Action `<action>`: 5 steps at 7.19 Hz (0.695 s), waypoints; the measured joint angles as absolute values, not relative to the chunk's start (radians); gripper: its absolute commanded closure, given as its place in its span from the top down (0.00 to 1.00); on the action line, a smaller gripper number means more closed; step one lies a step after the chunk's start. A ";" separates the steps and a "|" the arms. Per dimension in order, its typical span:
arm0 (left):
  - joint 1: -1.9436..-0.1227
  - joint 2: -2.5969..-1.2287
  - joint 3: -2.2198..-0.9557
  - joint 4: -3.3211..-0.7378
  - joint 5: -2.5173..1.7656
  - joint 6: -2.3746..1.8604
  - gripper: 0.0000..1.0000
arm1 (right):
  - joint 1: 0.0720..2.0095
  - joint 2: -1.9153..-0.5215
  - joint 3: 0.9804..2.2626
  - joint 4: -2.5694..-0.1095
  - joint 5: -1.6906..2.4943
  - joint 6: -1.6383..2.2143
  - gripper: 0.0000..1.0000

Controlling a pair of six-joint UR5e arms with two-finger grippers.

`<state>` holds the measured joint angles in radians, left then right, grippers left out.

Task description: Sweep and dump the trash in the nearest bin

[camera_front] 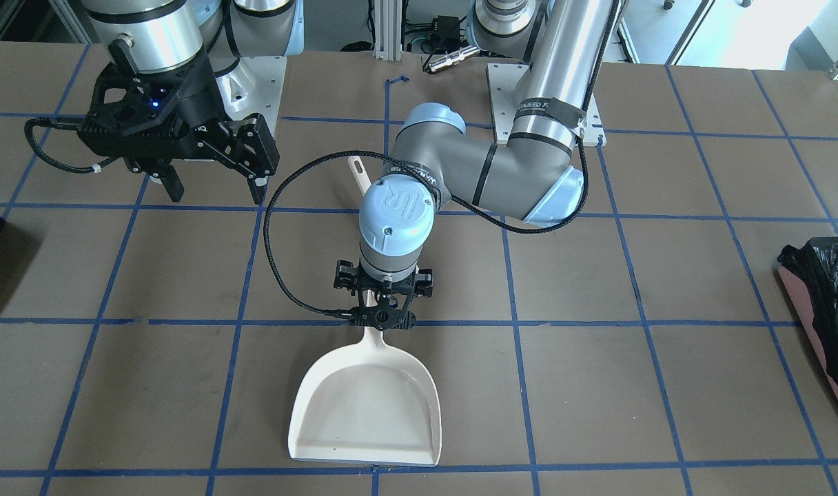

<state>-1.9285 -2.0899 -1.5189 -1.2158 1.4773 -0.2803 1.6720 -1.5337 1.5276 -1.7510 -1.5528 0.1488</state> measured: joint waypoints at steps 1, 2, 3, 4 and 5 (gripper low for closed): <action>-1.915 -2.074 -1.518 -1.239 1.509 -0.256 1.00 | 1.672 -1.533 1.528 -1.751 -1.554 0.149 1.00; -1.887 -2.054 -1.517 -1.268 1.527 -0.213 1.00 | 1.672 -1.532 1.528 -1.751 -1.555 0.149 1.00; -1.849 -2.030 -1.517 -1.293 1.535 -0.171 1.00 | 1.672 -1.532 1.528 -1.750 -1.555 0.149 1.00; -1.802 -1.996 -1.516 -1.316 1.540 -0.142 1.00 | 1.672 -1.532 1.528 -1.751 -1.554 0.149 1.00; -1.749 -1.950 -1.511 -1.347 1.541 -0.122 1.00 | 1.672 -1.532 1.528 -1.751 -1.552 0.149 1.00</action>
<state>-1.7486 -1.9505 -1.5111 -1.3469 1.5409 -0.1219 1.6721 -1.5318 1.5278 -1.7510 -1.5522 0.1488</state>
